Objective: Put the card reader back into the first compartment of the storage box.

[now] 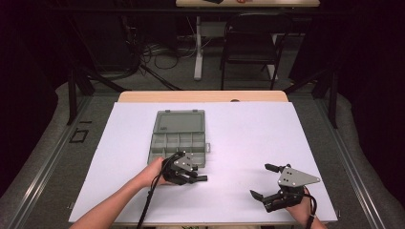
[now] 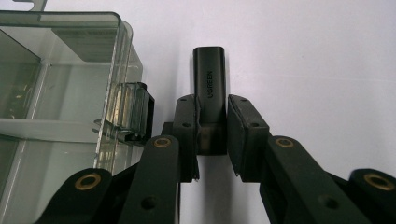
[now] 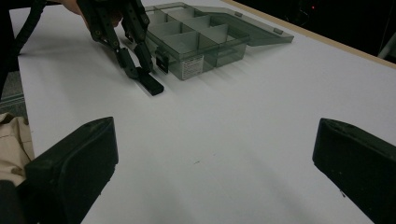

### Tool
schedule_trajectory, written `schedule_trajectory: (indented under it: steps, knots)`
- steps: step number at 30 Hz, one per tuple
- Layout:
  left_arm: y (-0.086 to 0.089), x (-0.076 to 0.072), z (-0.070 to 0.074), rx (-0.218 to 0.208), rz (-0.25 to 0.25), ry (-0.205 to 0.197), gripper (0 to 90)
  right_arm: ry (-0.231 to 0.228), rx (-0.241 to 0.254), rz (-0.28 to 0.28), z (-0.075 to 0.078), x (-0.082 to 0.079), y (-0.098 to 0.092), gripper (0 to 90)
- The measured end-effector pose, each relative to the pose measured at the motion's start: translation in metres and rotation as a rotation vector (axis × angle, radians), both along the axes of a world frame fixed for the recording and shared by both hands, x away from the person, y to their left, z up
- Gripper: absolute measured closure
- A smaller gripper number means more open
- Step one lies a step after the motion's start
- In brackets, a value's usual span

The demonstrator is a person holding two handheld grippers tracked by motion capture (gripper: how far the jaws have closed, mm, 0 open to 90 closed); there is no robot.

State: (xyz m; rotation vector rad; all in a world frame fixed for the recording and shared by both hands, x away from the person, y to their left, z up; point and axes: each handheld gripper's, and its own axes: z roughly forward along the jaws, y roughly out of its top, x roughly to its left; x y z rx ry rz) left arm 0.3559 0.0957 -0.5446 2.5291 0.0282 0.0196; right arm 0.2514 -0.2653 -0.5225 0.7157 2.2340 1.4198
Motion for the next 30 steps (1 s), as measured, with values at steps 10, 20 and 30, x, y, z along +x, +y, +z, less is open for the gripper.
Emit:
schedule_trajectory:
  steps: [10, 20, 30]
  knots:
    - [0.002, -0.007, 0.013, -0.058, 0.023, -0.012, 74.7, 0.003, 0.007, -0.010, 0.001, 0.000, -0.001, 0.0]
    - [0.003, -0.015, 0.025, -0.100, 0.033, -0.026, 74.7, 0.011, 0.012, -0.024, 0.000, 0.003, -0.002, 0.0]
    - [0.010, -0.019, 0.035, -0.163, 0.082, -0.044, 74.7, 0.013, 0.006, -0.019, 0.000, 0.003, -0.001, 0.0]
